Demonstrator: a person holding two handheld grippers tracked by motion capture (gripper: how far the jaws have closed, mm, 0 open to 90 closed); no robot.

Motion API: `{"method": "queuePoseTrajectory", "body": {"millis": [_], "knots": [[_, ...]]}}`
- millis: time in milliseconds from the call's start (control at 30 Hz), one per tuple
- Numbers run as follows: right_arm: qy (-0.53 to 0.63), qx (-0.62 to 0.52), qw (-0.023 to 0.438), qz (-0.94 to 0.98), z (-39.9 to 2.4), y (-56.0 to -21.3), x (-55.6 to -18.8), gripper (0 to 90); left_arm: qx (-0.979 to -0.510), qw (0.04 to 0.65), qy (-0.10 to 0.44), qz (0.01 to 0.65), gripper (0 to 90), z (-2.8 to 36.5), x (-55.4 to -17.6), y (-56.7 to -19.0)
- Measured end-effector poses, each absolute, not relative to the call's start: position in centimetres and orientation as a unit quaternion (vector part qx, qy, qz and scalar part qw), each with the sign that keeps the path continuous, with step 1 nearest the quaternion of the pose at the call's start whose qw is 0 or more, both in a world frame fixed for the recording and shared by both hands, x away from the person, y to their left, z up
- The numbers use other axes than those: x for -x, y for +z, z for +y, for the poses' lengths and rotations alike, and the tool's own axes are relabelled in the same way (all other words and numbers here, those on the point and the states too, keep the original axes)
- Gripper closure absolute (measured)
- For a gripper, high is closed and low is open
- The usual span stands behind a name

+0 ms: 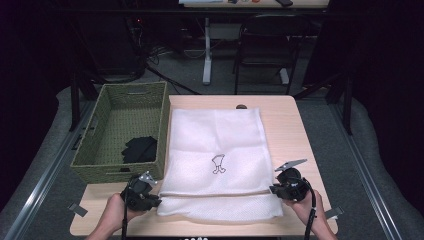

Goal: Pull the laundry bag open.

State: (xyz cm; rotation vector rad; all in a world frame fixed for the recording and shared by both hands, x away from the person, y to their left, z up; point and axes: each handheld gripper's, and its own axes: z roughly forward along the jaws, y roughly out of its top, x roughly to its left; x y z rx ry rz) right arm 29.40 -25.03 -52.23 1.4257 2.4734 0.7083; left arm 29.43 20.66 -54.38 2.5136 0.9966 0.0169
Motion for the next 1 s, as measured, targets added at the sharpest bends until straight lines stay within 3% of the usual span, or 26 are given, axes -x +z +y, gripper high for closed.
{"method": "queuePoseTrajectory", "body": {"millis": [300, 400, 567, 600, 633, 733, 767, 900, 1000], "knots": [[0.245, -0.481, 0.095, 0.837, -25.1, -52.3, -29.3, 82.5, -0.908, 0.231, -0.010, 0.349, 74.0, 20.0, -29.1, -54.1], [0.242, -0.474, 0.092, 0.842, -25.0, -52.2, -29.2, 76.9, -0.907, 0.236, -0.008, 0.348, 68.1, 19.8, -29.2, -54.1], [0.251, -0.468, 0.093, 0.842, -25.4, -51.7, -29.0, 57.3, -0.902, 0.249, 0.001, 0.353, 51.3, 20.0, -29.1, -53.7], [0.251, -0.468, 0.093, 0.842, -25.4, -51.7, -29.0, 57.3, -0.902, 0.249, 0.001, 0.353, 48.3, 20.0, -29.1, -53.7], [0.260, -0.465, 0.093, 0.841, -25.6, -51.6, -29.0, 46.3, -0.900, 0.256, 0.007, 0.352, 44.3, 20.1, -29.0, -53.5], [0.267, -0.462, 0.093, 0.841, -25.8, -51.5, -29.0, 38.4, -0.897, 0.265, 0.012, 0.353, 33.1, 20.2, -28.9, -53.1], [0.276, -0.458, 0.089, 0.840, -25.7, -51.3, -28.9, 30.8, -0.896, 0.270, 0.021, 0.352, 29.4, 20.4, -28.6, -52.6], [0.285, -0.441, 0.084, 0.847, -25.3, -51.2, -28.9, 19.6, -0.889, 0.282, 0.035, 0.358, 17.7, 20.7, -28.0, -52.0], [0.285, -0.435, 0.087, 0.850, -25.0, -51.1, -28.8, 14.7, -0.885, 0.288, 0.048, 0.362, 15.7, 21.0, -27.7, -51.7]]}}
